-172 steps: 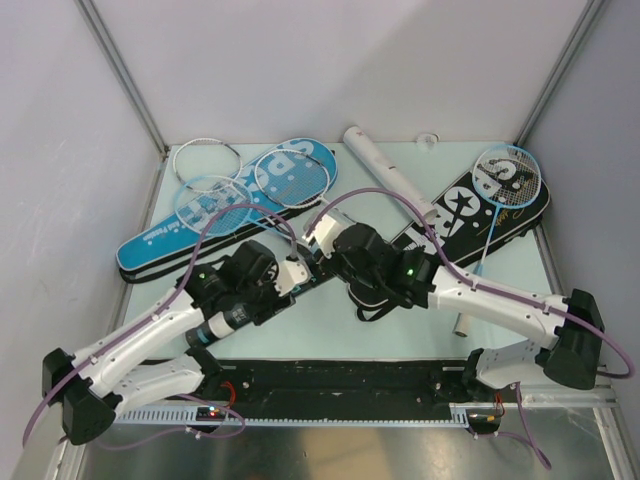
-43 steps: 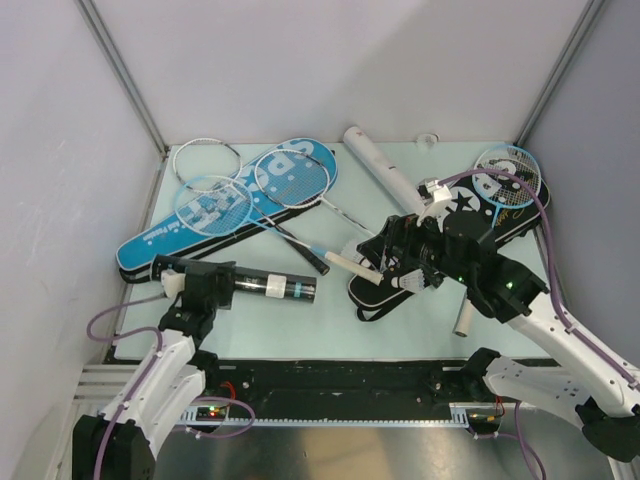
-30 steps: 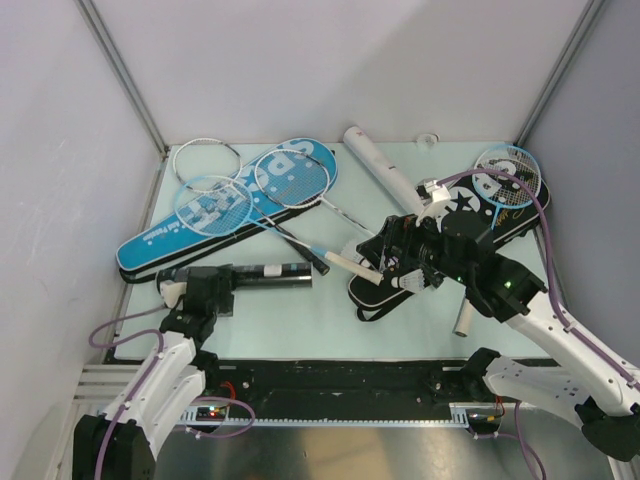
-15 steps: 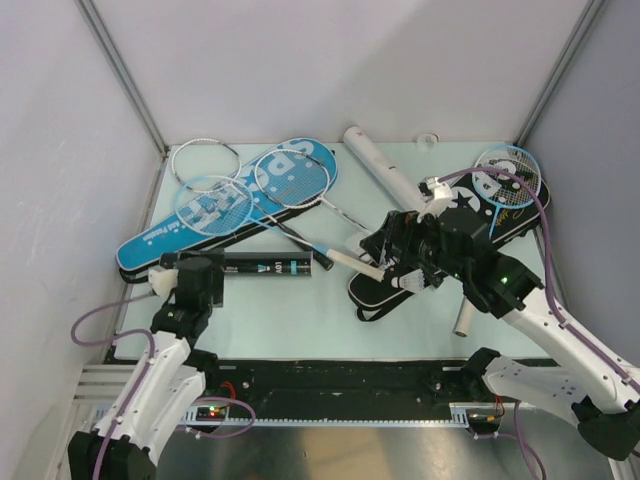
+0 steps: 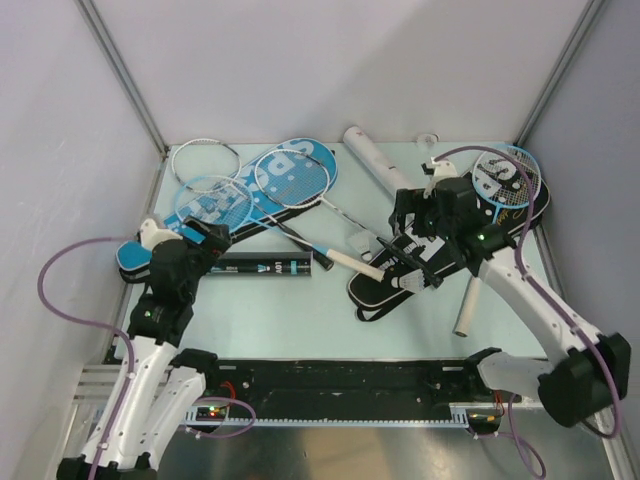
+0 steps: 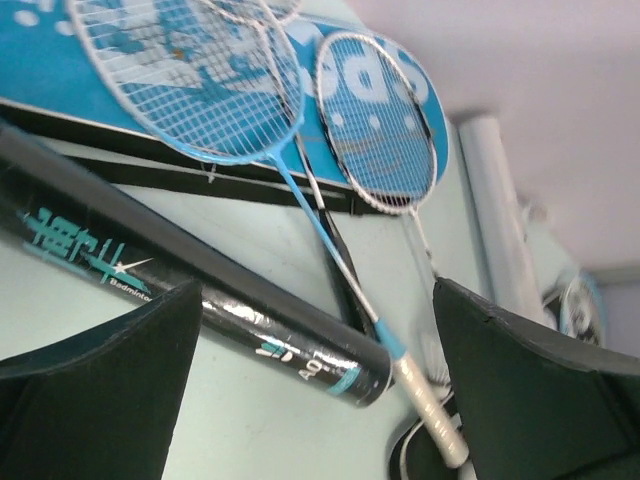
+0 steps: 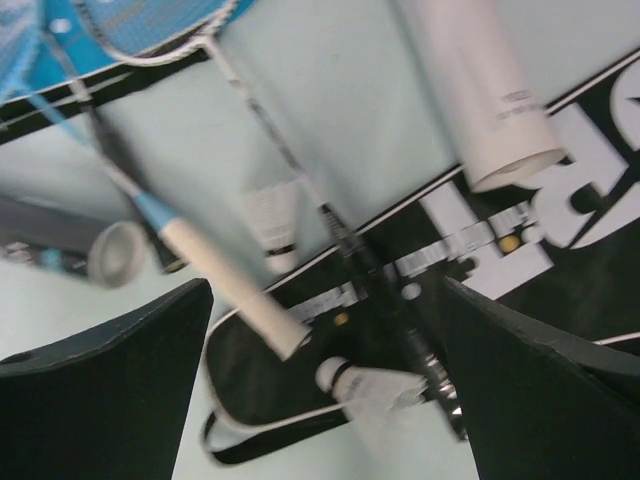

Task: Pack up the badminton gear
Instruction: Place the shuttle tube at the center of the board, then open the lid of the shuttle tube.

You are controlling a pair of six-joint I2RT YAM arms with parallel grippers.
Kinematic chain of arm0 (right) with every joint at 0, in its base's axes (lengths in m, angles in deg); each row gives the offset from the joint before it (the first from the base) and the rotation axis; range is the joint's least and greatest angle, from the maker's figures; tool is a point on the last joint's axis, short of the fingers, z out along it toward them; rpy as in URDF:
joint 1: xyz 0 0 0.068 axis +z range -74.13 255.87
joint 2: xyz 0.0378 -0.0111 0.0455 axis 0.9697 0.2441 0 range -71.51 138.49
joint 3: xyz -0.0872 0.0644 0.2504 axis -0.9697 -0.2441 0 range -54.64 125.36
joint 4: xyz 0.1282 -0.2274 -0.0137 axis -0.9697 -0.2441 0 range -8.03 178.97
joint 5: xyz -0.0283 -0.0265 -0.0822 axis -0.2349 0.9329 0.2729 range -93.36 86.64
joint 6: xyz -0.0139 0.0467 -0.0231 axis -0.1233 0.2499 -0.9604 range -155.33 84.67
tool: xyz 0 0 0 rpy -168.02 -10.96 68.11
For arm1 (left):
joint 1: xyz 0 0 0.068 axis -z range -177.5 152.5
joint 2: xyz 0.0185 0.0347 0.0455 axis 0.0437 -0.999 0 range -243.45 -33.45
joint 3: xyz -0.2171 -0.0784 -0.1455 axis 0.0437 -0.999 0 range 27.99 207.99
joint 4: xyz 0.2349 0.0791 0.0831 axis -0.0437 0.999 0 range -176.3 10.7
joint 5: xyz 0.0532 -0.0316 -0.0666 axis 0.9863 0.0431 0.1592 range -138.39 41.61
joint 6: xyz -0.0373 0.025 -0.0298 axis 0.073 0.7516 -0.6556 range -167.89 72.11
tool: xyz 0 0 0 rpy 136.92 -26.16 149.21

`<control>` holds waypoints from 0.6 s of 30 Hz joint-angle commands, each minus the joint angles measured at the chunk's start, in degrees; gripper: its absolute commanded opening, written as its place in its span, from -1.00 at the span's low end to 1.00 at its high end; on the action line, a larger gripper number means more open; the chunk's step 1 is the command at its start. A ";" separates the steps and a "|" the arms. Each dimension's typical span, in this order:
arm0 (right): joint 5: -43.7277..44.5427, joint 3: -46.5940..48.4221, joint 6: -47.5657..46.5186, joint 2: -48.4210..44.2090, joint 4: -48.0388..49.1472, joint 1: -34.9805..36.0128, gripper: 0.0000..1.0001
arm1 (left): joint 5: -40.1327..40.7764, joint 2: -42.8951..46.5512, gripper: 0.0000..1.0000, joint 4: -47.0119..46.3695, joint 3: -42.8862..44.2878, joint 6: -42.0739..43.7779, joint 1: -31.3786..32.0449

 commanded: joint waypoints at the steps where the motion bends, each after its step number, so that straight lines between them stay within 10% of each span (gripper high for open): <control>1: -2.21 2.86 -10.50 8.15 7.90 -6.53 0.97 | -15.01 -2.66 0.99 -1.19 2.71 16.74 -0.11; 18: -7.80 35.90 -26.01 48.70 1.63 -13.96 0.95 | -30.74 -5.70 0.98 -1.32 2.36 31.16 0.61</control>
